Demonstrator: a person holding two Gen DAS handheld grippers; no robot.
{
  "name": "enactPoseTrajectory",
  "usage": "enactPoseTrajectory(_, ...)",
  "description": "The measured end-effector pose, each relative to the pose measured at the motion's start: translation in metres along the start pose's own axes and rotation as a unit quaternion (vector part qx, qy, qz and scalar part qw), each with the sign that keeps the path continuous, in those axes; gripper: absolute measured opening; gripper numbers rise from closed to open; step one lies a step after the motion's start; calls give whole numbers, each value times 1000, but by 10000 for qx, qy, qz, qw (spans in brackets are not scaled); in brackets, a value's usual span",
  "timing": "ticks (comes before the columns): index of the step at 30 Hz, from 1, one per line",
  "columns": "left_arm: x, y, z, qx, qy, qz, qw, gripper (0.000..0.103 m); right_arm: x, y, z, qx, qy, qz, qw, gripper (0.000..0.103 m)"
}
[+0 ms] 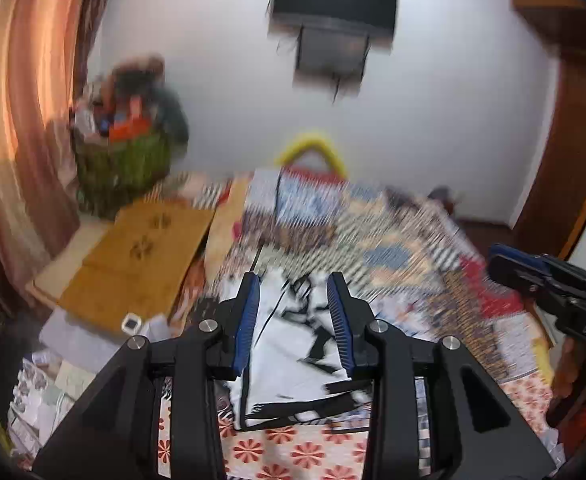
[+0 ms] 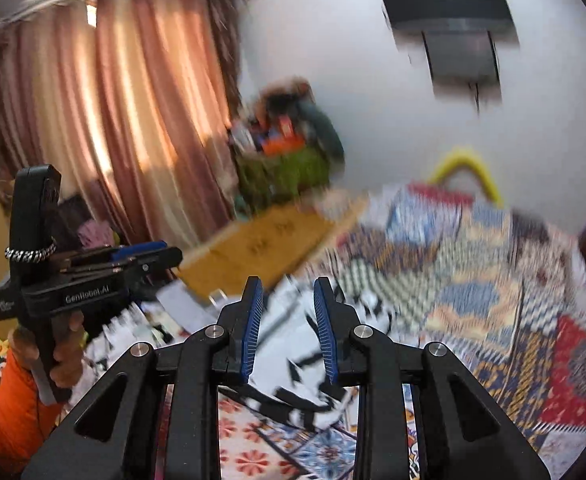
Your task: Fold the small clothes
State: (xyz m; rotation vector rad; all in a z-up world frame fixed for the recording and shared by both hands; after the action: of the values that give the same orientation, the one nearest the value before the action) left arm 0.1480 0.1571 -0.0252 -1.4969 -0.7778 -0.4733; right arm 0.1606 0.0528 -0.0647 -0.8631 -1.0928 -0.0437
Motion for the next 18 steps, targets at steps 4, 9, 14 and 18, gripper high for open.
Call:
enactPoseTrajectory(4,-12,-64,-25,88,117,-691,9975,35,-1,-49,32,-76,-286,-608,9977,24)
enactPoseTrajectory(9,-45,-112,-44,372,156,-1202,9919,43,-24,-89,56,-446,-467,-986,9930,24)
enactPoseTrajectory(14,-75,-132,-50,209,-72,-1309,9911,58,-49,-92,58,-574,-254,-1036,9926,55)
enactPoseTrajectory(18,-84,-134,-53,447,-67,-1358,9897,80,-59,-99,63,-748,-190,-1067,9913,83)
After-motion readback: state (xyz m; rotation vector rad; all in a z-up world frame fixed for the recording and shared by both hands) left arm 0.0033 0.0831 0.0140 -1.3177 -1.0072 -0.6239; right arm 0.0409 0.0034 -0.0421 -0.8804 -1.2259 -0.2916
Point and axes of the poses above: each gripper's, at about its wrist camera, not at the fingertips, and y roughly the way its jaws point, z to its left, x to its top, the point moved 6 cm from there along y, roughly the way its jaws point, and after that the axes turned 13 degrees about z, right-handed, at the moved point
